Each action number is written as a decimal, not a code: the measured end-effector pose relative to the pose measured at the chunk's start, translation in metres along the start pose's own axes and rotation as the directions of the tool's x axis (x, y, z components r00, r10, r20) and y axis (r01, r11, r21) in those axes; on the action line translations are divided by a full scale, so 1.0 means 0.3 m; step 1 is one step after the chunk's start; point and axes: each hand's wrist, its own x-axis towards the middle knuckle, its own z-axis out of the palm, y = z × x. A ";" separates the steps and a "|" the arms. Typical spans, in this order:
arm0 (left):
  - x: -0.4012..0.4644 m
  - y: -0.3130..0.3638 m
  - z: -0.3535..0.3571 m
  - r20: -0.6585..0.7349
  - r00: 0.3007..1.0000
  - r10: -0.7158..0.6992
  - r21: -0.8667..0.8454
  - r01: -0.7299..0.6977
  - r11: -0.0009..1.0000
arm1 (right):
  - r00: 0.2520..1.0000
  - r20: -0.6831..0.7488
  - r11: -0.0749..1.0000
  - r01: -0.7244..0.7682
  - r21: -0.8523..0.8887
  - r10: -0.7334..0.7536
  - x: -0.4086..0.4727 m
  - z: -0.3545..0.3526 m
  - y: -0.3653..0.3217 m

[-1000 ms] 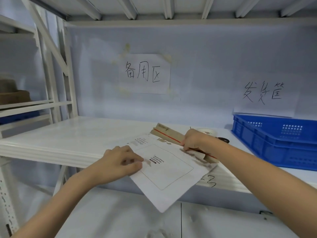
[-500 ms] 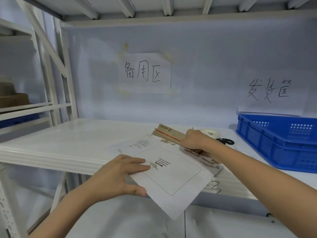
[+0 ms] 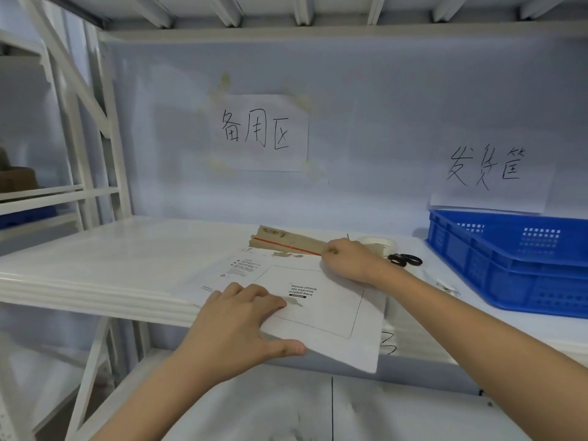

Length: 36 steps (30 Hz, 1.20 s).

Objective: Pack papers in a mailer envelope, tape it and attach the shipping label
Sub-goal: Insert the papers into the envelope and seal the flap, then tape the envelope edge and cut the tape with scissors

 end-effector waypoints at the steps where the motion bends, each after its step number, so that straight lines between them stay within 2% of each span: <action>1: 0.009 0.017 0.007 -0.017 1.000 -0.007 0.013 0.007 1.000 | 0.999 -0.023 1.000 0.031 0.002 -0.030 -0.003 0.007 0.010; 5: 0.040 0.071 0.024 -0.015 1.000 -0.010 0.049 0.011 0.999 | 0.976 -0.176 0.992 0.123 -0.027 -0.126 0.000 0.006 0.057; 7: 0.053 0.098 0.027 0.024 1.000 0.007 0.047 -0.009 0.999 | 0.965 -0.229 0.990 0.113 -0.085 -0.130 0.012 -0.007 0.094; 11: 0.088 0.148 0.038 0.048 0.998 0.040 0.007 -0.041 0.999 | 0.971 -0.225 0.985 0.047 -0.165 -0.084 0.036 -0.034 0.161; 16: 0.161 0.193 0.022 0.127 0.983 0.130 -0.147 -0.111 0.983 | 0.969 -0.245 0.993 0.015 -0.114 -0.043 0.042 -0.086 0.220; 19: 0.278 0.114 -0.005 0.032 0.995 0.090 -0.249 -0.079 0.965 | 0.965 -0.261 0.991 -0.053 -0.121 0.020 0.047 -0.141 0.277; 21: 0.397 0.004 0.000 0.007 0.998 0.069 -0.180 -0.067 0.981 | 0.966 -0.244 0.978 -0.131 -0.162 0.089 0.064 -0.174 0.331; 23: 0.504 -0.096 0.016 0.097 0.995 0.001 -0.071 0.006 0.997 | 0.970 -0.195 0.965 -0.181 -0.188 0.144 0.086 -0.190 0.371; 26: 0.604 -0.190 0.082 0.143 0.987 -0.072 0.049 0.065 0.997 | 0.976 -0.145 0.951 -0.196 -0.240 0.164 0.128 -0.192 0.393; 29: 0.625 -0.225 0.110 0.197 0.979 -0.051 0.014 0.049 0.999 | 0.986 -0.066 0.939 -0.168 -0.301 0.155 0.191 -0.188 0.410; 31: 0.613 -0.239 0.099 0.163 0.987 -0.002 -0.031 0.007 1.000 | 0.988 -0.005 0.939 -0.150 -0.310 0.156 0.230 -0.183 0.409; 34: 0.577 -0.262 0.089 0.090 0.996 0.028 -0.201 -0.009 0.979 | 0.984 0.076 0.958 -0.136 -0.251 0.159 0.269 -0.186 0.395; 36: 0.554 -0.278 0.100 0.100 0.993 0.068 -0.206 -0.046 0.977 | 0.978 0.116 0.964 -0.144 -0.221 0.173 0.281 -0.196 0.387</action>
